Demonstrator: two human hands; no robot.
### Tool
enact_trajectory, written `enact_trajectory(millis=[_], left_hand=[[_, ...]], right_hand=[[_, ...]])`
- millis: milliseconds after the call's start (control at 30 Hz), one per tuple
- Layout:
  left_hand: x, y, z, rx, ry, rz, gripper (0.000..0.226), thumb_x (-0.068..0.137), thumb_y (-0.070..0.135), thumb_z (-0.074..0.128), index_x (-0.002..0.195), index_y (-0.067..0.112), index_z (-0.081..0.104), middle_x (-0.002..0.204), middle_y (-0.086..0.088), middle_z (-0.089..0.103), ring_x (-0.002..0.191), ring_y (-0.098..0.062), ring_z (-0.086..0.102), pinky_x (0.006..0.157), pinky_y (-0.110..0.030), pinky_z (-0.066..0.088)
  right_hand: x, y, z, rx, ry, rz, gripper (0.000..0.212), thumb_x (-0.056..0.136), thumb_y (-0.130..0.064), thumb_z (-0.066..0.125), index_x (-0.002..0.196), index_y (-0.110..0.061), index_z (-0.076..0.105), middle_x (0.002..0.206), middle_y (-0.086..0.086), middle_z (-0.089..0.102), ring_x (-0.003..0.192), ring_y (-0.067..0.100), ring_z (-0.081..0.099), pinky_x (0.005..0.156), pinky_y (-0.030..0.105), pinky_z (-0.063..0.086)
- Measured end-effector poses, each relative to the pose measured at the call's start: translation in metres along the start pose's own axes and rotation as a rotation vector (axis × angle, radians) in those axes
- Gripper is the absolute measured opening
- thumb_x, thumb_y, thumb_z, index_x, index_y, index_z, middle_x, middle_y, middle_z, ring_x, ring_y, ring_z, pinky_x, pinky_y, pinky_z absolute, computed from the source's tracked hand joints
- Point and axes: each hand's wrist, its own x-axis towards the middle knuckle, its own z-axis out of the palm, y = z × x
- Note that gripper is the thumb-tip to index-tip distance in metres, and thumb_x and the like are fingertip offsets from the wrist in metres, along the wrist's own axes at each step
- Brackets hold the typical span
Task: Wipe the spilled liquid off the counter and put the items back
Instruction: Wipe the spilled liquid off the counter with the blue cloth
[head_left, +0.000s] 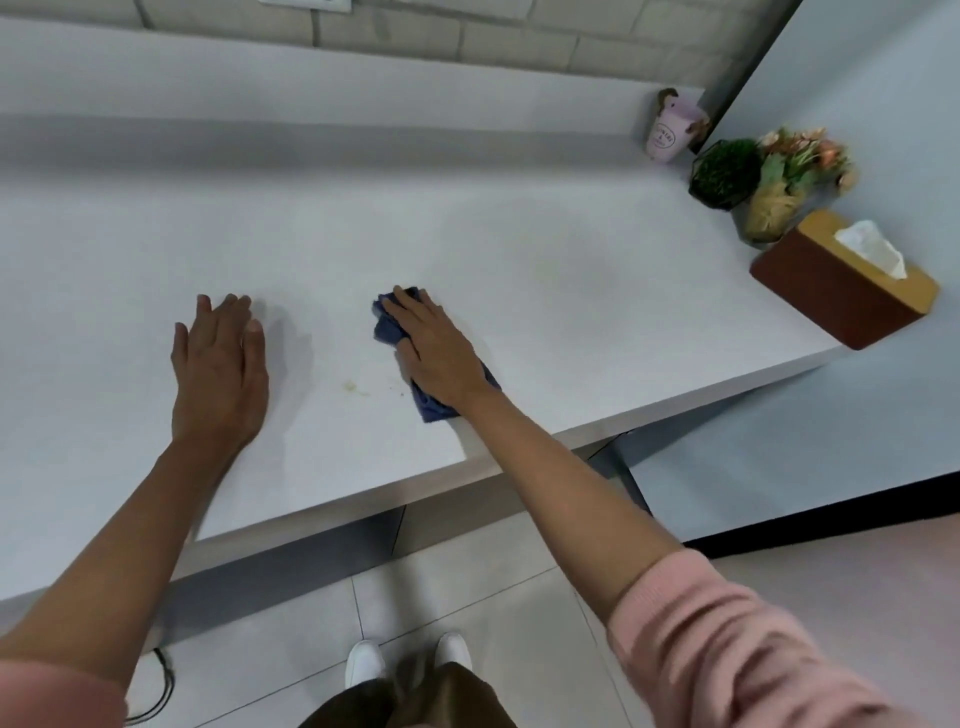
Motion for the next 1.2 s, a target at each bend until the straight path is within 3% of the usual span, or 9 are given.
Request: enact_trajectory(millis=[67,267,500,633,700,833,967,1067,1200], left_hand=[[-0.008,0.001,-0.008,-0.044,0.004,-0.012,0.041,0.102,0.020,0.027,0.139,0.006,0.039,0.149,-0.013,0.037,0.146,-0.027,0.015,0.114,-0.034,0.002],[-0.031,-0.007,-0.032,-0.076,0.024,-0.095,0.043,0.103,0.024,0.024,0.141,0.010,0.036,0.151,-0.008,0.034,0.147,-0.020,0.011,0.116,-0.031,0.001],[-0.033,-0.006,-0.034,-0.082,0.062,-0.069,0.041,0.103,0.022,0.026,0.139,0.008,0.039,0.148,-0.011,0.039,0.145,-0.023,0.017,0.116,-0.032,0.004],[-0.036,-0.008,-0.035,-0.058,0.072,-0.068,0.042,0.103,0.026,0.024,0.139,0.011,0.039,0.147,-0.009,0.039,0.145,-0.023,0.016,0.114,-0.028,0.002],[-0.038,-0.009,-0.037,-0.032,0.081,-0.059,0.041,0.102,0.023,0.025,0.138,0.010,0.040,0.147,-0.011,0.040,0.145,-0.025,0.016,0.112,-0.019,-0.002],[-0.053,-0.018,-0.044,0.024,0.103,-0.071,0.038,0.101,0.015,0.031,0.137,0.008,0.042,0.147,-0.012,0.040,0.145,-0.025,0.017,0.107,-0.005,-0.009],[-0.062,-0.027,-0.050,0.074,0.135,-0.159,0.038,0.100,0.011,0.033,0.136,0.007,0.043,0.147,-0.012,0.039,0.145,-0.024,0.018,0.114,-0.017,-0.002],[-0.064,-0.024,-0.051,0.128,0.115,-0.185,0.039,0.097,0.007,0.035,0.135,0.004,0.044,0.145,-0.016,0.041,0.142,-0.030,0.025,0.115,-0.041,0.015],[-0.071,-0.024,-0.057,0.160,0.130,-0.242,0.036,0.094,0.002,0.039,0.128,0.001,0.049,0.129,-0.021,0.053,0.120,-0.040,0.046,0.102,-0.049,0.033]], right_hand=[[0.014,0.018,-0.014,0.033,-0.055,-0.068,0.046,0.097,-0.002,0.037,0.143,-0.005,0.034,0.154,0.013,0.026,0.146,0.029,0.016,0.120,0.038,0.012],[0.043,0.025,-0.017,0.029,0.085,0.085,0.045,0.096,0.000,0.035,0.140,-0.008,0.041,0.153,0.009,0.032,0.144,0.025,0.023,0.118,0.038,0.019],[-0.022,-0.044,0.018,0.151,-0.171,-0.289,0.048,0.094,-0.003,0.033,0.136,-0.017,0.049,0.150,0.003,0.038,0.144,0.019,0.023,0.117,0.026,0.013],[-0.063,-0.019,0.002,0.126,-0.261,-0.372,0.043,0.100,-0.023,0.025,0.139,-0.023,0.044,0.151,0.000,0.037,0.145,0.013,0.019,0.120,0.034,0.015],[-0.066,0.010,-0.016,0.085,-0.227,-0.341,0.049,0.100,-0.040,0.015,0.140,-0.027,0.040,0.153,-0.002,0.033,0.145,0.012,0.017,0.121,0.036,0.014],[-0.020,0.042,-0.031,0.082,-0.084,-0.045,0.043,0.100,-0.005,0.031,0.141,-0.012,0.039,0.154,0.007,0.028,0.145,0.023,0.018,0.119,0.046,0.015],[0.014,-0.007,-0.003,0.075,-0.048,-0.051,0.044,0.099,-0.002,0.031,0.142,-0.008,0.036,0.154,0.009,0.027,0.146,0.025,0.018,0.120,0.038,0.012],[-0.013,-0.051,0.025,0.109,-0.178,-0.283,0.046,0.097,-0.001,0.033,0.141,-0.013,0.040,0.154,0.007,0.030,0.146,0.023,0.017,0.120,0.032,0.007],[-0.062,-0.031,0.010,0.128,-0.288,-0.498,0.045,0.096,-0.004,0.037,0.138,-0.018,0.046,0.150,0.001,0.038,0.145,0.016,0.020,0.120,0.029,0.014]])
